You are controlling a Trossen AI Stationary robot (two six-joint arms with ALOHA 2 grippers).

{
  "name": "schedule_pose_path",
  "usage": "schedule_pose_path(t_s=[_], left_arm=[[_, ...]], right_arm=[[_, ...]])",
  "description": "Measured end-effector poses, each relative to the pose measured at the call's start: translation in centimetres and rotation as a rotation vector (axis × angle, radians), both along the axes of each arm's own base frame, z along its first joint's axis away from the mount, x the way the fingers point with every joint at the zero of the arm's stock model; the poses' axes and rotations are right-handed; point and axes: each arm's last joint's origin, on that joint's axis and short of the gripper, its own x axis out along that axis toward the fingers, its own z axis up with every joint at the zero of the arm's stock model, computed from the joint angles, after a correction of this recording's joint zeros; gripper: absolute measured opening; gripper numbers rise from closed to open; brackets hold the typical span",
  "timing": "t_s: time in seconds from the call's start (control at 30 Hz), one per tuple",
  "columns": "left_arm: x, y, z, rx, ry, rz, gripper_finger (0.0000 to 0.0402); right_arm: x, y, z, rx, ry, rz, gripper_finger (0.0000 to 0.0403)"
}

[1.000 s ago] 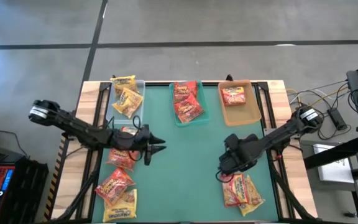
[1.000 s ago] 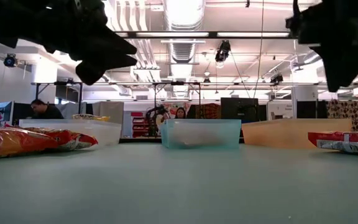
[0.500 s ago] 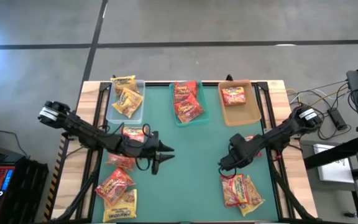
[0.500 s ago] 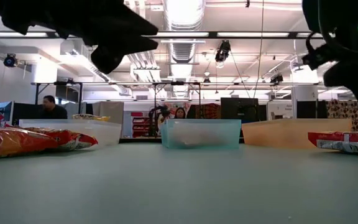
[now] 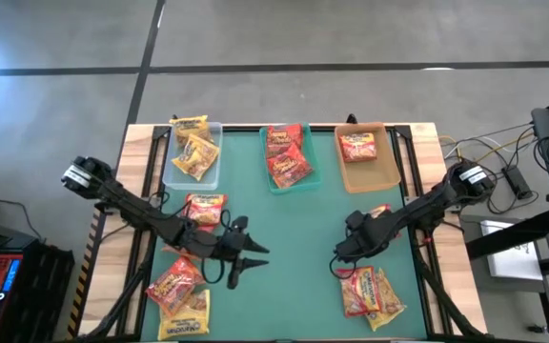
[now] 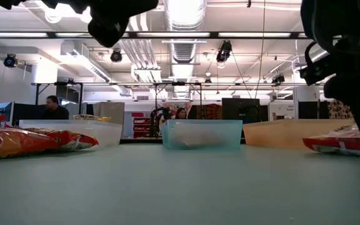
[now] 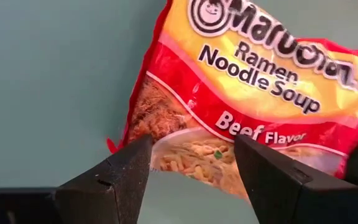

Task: Sort Maruchan noodles
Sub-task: Put the orange noodle pack into the orange bin

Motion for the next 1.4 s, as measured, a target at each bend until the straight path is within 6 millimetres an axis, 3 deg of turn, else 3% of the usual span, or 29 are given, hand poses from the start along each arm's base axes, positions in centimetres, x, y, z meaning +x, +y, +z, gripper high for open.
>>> schedule_pose_path(t_s=[0.13, 0.43, 0.57, 0.67, 0.77, 0.9, 1.13, 1.4], left_arm=[[-0.1, -0.1, -0.1, 0.003, 0.004, -0.003, 0.0116], [-0.2, 0.0, -0.1, 0.006, 0.004, 0.012, 0.0116], [-0.2, 0.0, -0.2, -0.003, 0.006, 0.014, 0.0116], [-0.1, -0.1, -0.5, -0.024, 0.021, 0.02, 0.0116], [0.1, -0.3, -1.4, -0.038, 0.063, 0.028, 0.0116], [0.6, -0.6, -3.2, -0.062, 0.125, 0.044, 0.0116], [2.1, -1.4, -6.9, -0.147, 0.193, 0.086, 0.0116], [4.2, -2.4, -8.7, -0.171, 0.178, 0.102, 0.0116]], right_arm=[[0.7, 0.3, 0.0, 0.032, -0.063, 0.055, 0.0224], [5.3, 1.8, 0.9, 0.118, -0.498, 0.29, 0.0224], [7.9, 2.5, 2.5, 0.124, -0.78, 0.447, 0.0224], [9.0, 2.6, 4.0, 0.109, -0.874, 0.495, 0.0224], [9.3, 2.6, 5.4, 0.096, -0.862, 0.515, 0.0224], [8.6, 2.3, 6.1, 0.062, -0.721, 0.484, 0.0224], [5.9, 0.9, 4.1, -0.044, -0.433, 0.299, 0.0224], [4.4, 0.1, 1.7, -0.064, -0.355, 0.199, 0.0224]])
